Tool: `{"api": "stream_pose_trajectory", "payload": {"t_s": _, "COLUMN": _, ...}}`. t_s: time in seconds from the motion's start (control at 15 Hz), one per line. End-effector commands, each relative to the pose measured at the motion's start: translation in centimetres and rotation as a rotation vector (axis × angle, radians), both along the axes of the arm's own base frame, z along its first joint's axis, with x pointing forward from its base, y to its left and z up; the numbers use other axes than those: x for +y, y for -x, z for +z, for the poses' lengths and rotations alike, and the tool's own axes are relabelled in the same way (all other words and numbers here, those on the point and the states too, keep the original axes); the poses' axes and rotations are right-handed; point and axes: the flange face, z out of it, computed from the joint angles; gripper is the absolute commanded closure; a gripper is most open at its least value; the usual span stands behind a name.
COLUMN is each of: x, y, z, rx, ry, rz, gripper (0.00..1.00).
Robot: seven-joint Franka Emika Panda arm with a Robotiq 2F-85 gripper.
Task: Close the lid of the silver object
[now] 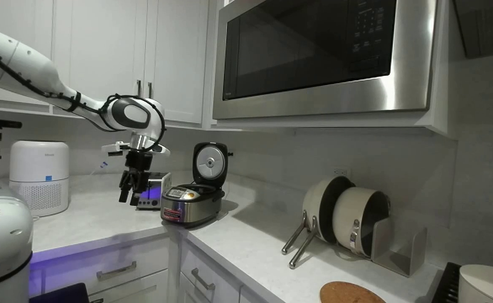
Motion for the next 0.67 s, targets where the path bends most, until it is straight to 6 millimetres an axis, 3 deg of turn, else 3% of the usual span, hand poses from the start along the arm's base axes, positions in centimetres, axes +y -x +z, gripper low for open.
{"api": "stream_pose_trajectory", "payload": {"t_s": 0.0, "x": 5.9, "y": -2.7, "z": 0.3, "rx": 0.003, "ry": 0.035, "rz": 0.157, "gripper": 0.0}}
{"api": "stream_pose_trajectory", "payload": {"t_s": 0.33, "x": 12.3, "y": -5.0, "z": 1.3, "rx": -0.066, "ry": 0.094, "rz": 0.273, "gripper": 0.0}}
{"api": "stream_pose_trajectory", "payload": {"t_s": 0.6, "x": 16.6, "y": -7.9, "z": 3.4, "rx": -0.177, "ry": 0.111, "rz": 0.337, "gripper": 0.0}}
